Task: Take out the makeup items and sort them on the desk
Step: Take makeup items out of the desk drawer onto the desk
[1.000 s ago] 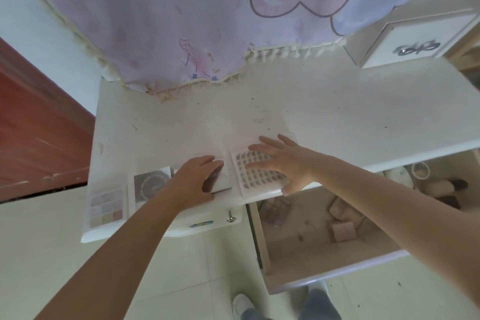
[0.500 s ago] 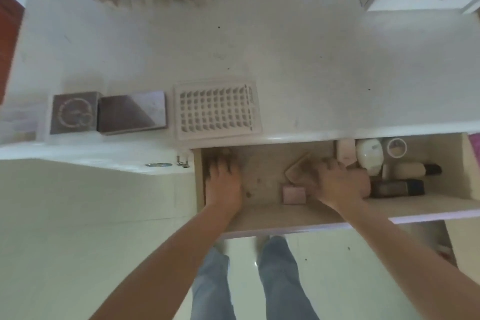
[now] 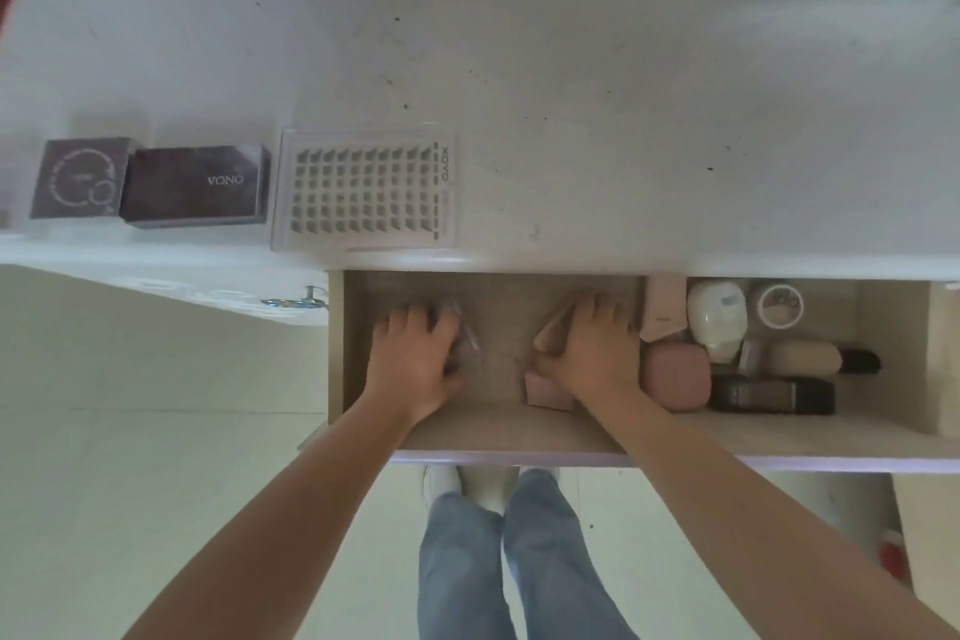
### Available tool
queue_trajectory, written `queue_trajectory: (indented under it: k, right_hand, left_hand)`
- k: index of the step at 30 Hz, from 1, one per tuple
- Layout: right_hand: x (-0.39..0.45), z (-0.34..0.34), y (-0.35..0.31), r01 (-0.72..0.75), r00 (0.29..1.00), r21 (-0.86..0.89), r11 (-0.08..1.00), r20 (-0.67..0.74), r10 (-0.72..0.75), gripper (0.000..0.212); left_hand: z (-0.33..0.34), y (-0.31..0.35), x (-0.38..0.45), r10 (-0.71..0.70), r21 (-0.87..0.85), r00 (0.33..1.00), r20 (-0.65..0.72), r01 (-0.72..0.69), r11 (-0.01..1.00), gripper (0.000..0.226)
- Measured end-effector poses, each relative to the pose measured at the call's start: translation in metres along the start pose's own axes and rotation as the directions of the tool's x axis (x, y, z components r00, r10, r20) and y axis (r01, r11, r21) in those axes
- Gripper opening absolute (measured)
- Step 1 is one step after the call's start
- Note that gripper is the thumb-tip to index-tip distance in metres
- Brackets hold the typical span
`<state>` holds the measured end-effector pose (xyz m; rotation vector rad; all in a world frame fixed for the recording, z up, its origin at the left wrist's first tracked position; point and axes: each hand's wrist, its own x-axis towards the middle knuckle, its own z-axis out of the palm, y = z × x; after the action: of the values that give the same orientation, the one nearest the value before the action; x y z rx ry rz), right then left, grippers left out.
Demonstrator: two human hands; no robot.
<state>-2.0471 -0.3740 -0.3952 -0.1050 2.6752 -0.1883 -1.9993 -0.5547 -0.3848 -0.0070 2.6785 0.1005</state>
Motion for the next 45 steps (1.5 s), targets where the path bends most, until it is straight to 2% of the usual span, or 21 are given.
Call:
queue_trajectory:
  k: [2,4,6,9,10,12,15,18,20,22,25,32,40,42,45]
  right_hand:
    - [-0.010,-0.018,0.011,0.166,0.985,0.048,0.985,-0.058,-0.163,0.075]
    - [-0.025,-0.035,0.024,0.345,0.929,0.037,0.938,-0.155,-0.336,0.072]
    - [-0.039,-0.055,0.034,0.490,0.851,0.015,0.872,-0.226,-0.474,0.071]
    - [-0.043,-0.098,0.040,0.603,0.752,-0.058,0.795,-0.290,-0.592,0.071]
    - [-0.038,-0.113,0.041,0.606,0.742,-0.094,0.790,-0.291,-0.604,0.071]
    - [-0.024,-0.145,0.038,0.564,0.774,-0.157,0.811,-0.241,-0.585,0.074]
    - [-0.004,-0.177,0.028,0.540,0.799,-0.207,0.816,-0.177,-0.574,0.076]
    - [0.012,-0.185,0.015,0.561,0.807,-0.249,0.789,-0.050,-0.589,0.080]
    - [0.021,-0.179,0.007,0.561,0.817,-0.259,0.786,0.021,-0.576,0.077]
    - [0.032,-0.176,0.003,0.565,0.814,-0.259,0.783,0.018,-0.581,0.071]
    - [0.042,-0.169,0.004,0.557,0.821,-0.253,0.791,0.024,-0.570,0.069]
    - [0.043,-0.160,0.016,0.559,0.824,-0.250,0.791,0.063,-0.562,0.078]
    - [0.048,-0.159,0.018,0.560,0.828,-0.133,0.818,0.074,-0.556,0.085]
    - [0.050,-0.156,0.023,0.551,0.835,-0.118,0.826,0.082,-0.545,0.084]
    - [0.050,-0.159,0.027,0.539,0.842,-0.140,0.830,0.077,-0.534,0.081]
  left_hand:
    - [-0.013,0.003,-0.012,0.149,-0.024,0.985,-0.080,-0.152,0.988,0.063]
    - [-0.025,0.007,-0.026,0.240,-0.030,0.948,-0.210,-0.252,0.967,0.060]
    - [-0.046,0.013,-0.037,0.254,-0.069,0.900,-0.354,-0.296,0.953,0.053]
    - [-0.088,0.017,-0.033,0.263,-0.083,0.853,-0.451,-0.334,0.939,0.051]
    - [-0.104,0.016,-0.028,0.268,-0.079,0.847,-0.460,-0.339,0.937,0.051]
    - [-0.133,0.014,-0.010,0.273,-0.080,0.856,-0.439,-0.340,0.937,0.050]
    - [-0.167,0.020,0.014,0.291,-0.095,0.926,-0.242,-0.321,0.942,0.051]
    - [-0.171,0.028,0.034,0.317,-0.011,0.943,-0.098,-0.320,0.947,0.050]
    - [-0.167,0.028,0.042,0.304,-0.007,0.951,-0.051,-0.305,0.952,0.044]
    - [-0.169,0.026,0.051,0.306,-0.003,0.950,-0.066,-0.307,0.952,0.036]
    - [-0.168,0.029,0.060,0.316,-0.038,0.945,-0.079,-0.320,0.947,0.038]
    - [-0.151,0.028,0.060,0.297,-0.096,0.953,-0.054,-0.301,0.949,0.043]
    - [-0.156,0.025,0.061,0.276,-0.126,0.960,-0.037,-0.279,0.952,0.044]
    - [-0.157,0.027,0.059,0.278,-0.101,0.960,-0.023,-0.279,0.955,0.050]
    - [-0.162,0.030,0.055,0.237,-0.033,0.971,-0.021,-0.238,0.971,0.071]
